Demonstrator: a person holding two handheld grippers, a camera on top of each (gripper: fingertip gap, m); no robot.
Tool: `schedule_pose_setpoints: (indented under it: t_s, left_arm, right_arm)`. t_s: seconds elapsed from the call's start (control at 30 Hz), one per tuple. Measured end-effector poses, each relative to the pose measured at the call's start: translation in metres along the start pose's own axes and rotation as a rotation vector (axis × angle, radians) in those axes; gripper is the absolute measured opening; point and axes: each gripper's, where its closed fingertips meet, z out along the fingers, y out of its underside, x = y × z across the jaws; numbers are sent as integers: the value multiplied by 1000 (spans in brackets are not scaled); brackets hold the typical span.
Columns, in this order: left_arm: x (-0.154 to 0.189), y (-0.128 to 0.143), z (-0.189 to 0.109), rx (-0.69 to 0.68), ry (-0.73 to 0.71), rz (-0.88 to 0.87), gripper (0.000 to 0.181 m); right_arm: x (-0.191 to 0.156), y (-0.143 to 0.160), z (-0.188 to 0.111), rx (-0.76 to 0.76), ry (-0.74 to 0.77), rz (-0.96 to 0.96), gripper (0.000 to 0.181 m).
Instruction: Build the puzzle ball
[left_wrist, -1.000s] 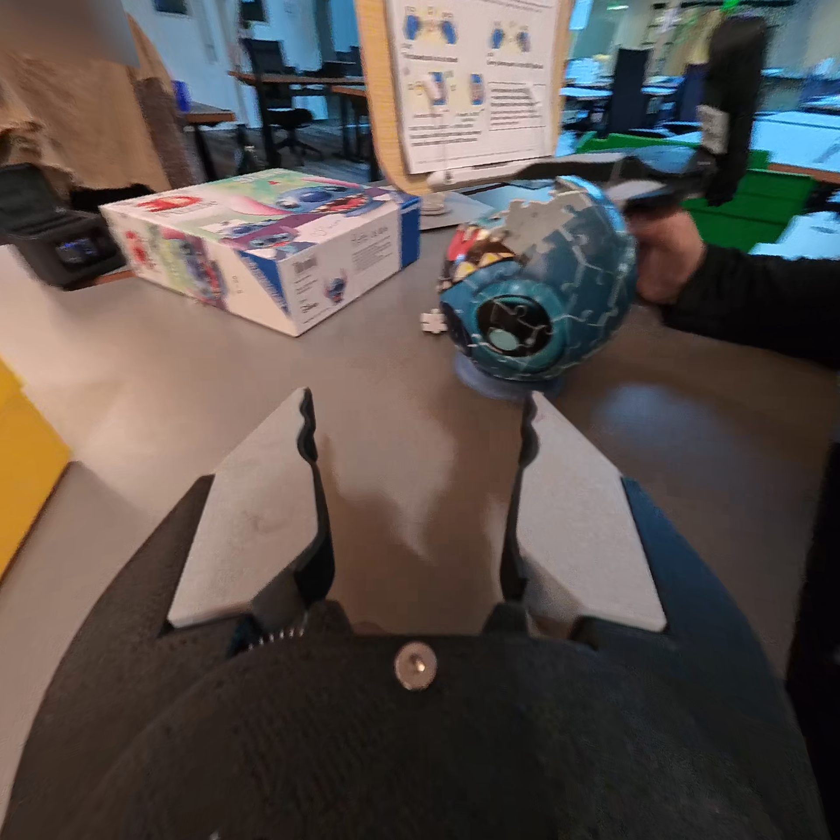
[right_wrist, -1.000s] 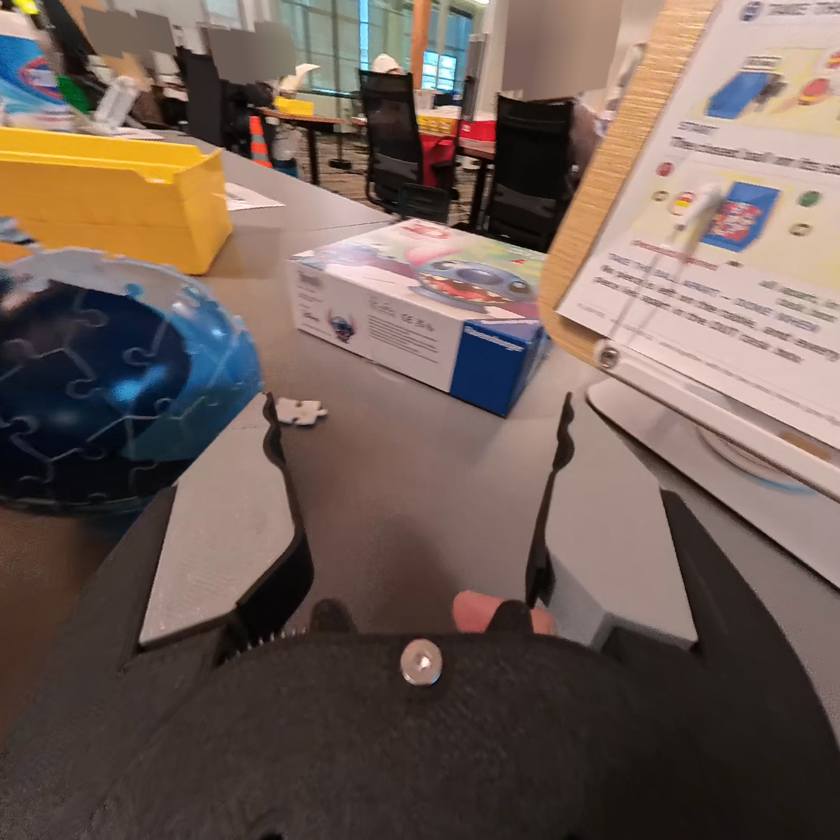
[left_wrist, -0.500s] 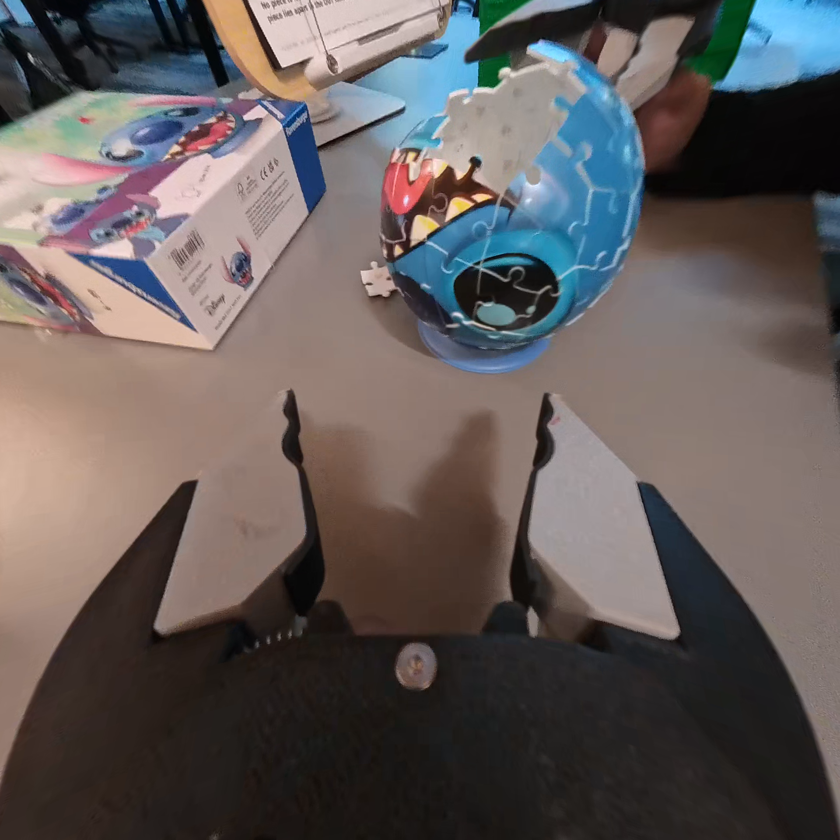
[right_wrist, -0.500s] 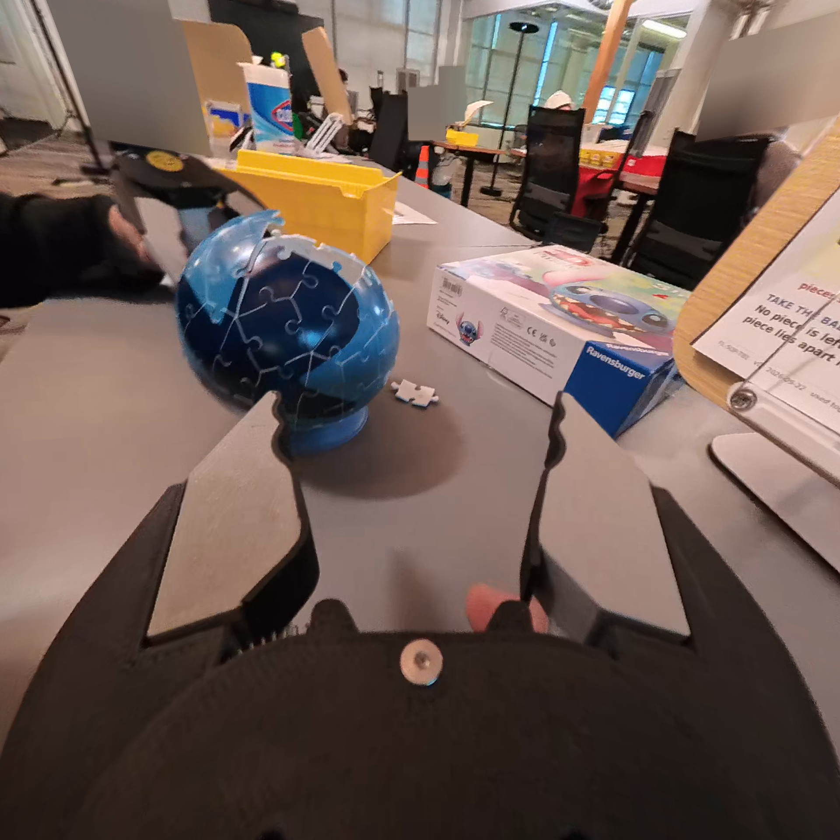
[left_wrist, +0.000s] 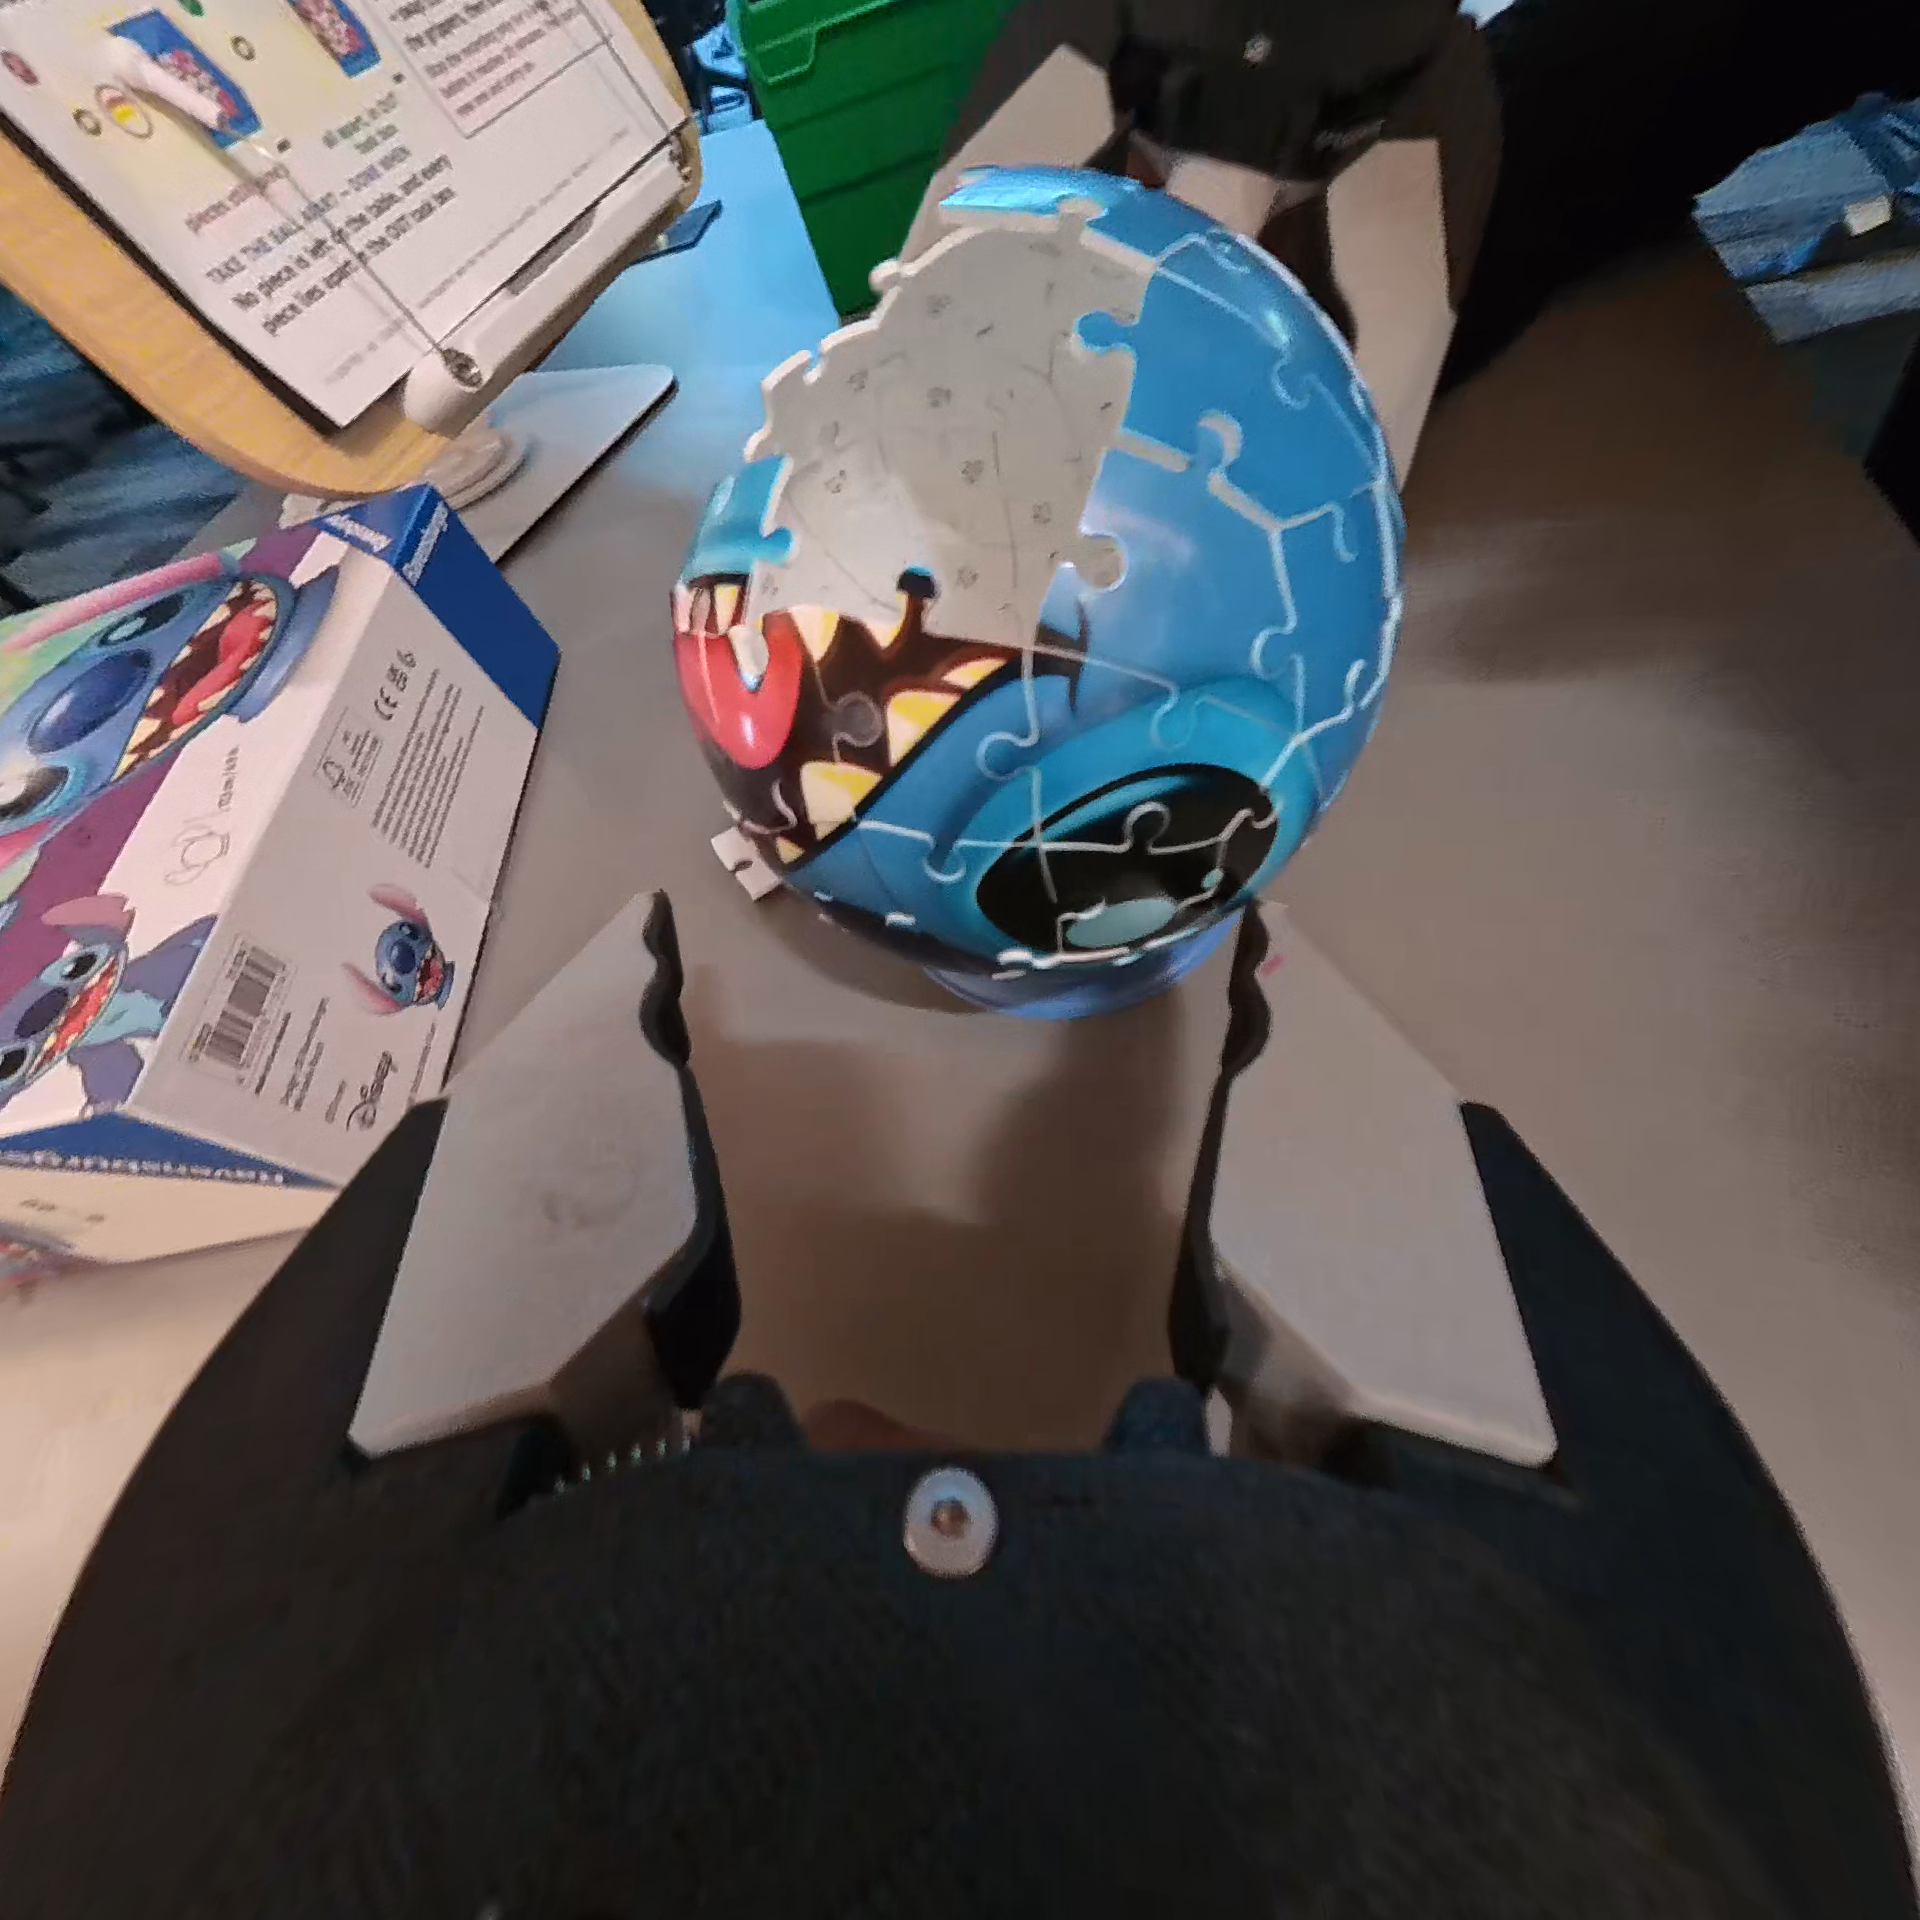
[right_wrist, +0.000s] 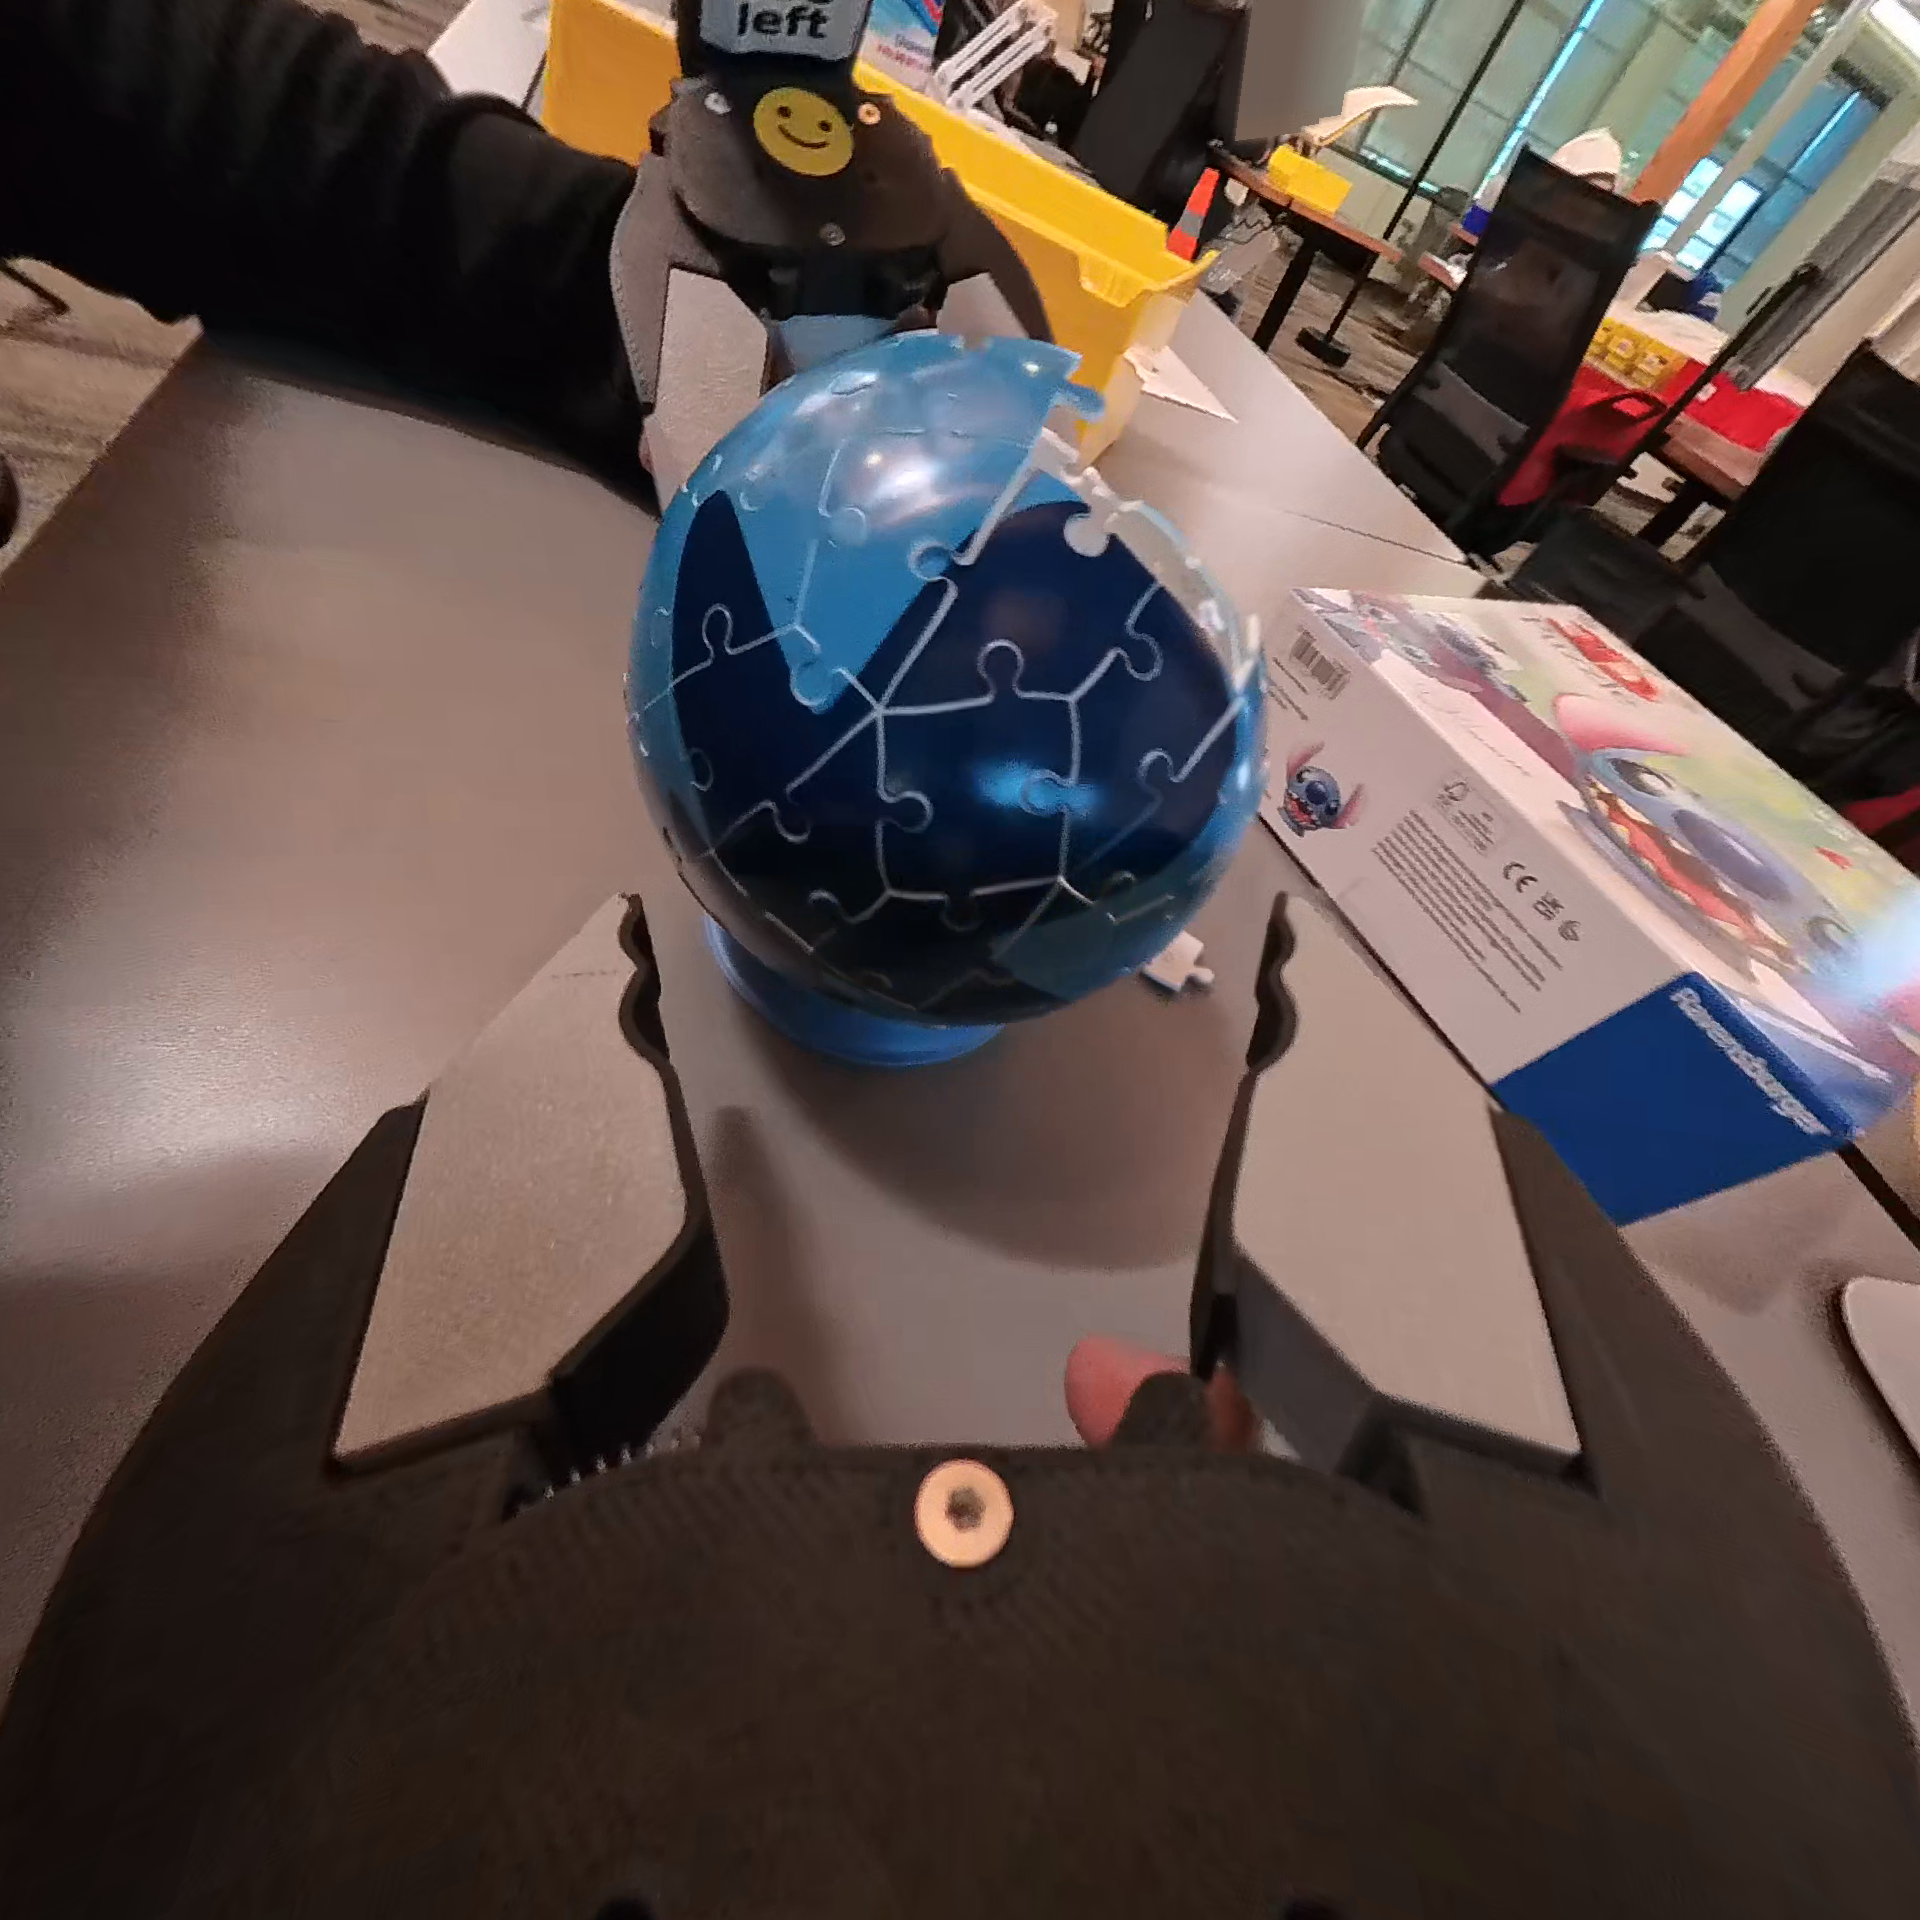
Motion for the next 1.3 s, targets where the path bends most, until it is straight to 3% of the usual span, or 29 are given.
schedule_pose_setpoints:
  t_s: [0.33, 0.73, 1.03, 1.3]
  left_arm:
    - [11, -2, 11, -35, -9, 24, 100]
    - [24, -19, 0, 17, 51, -191, 102]
    - [36, -22, -14, 74, 20, -242, 101]
    - [26, -17, -11, 87, 74, -297, 100]
  right_arm:
    - [0, 0, 16, -24, -43, 32, 114]
    - [-11, -10, 14, 0, -93, 228, 117]
    - [-27, -10, 20, -46, -95, 210, 118]
    - [-23, 4, 25, -125, -134, 267, 118]
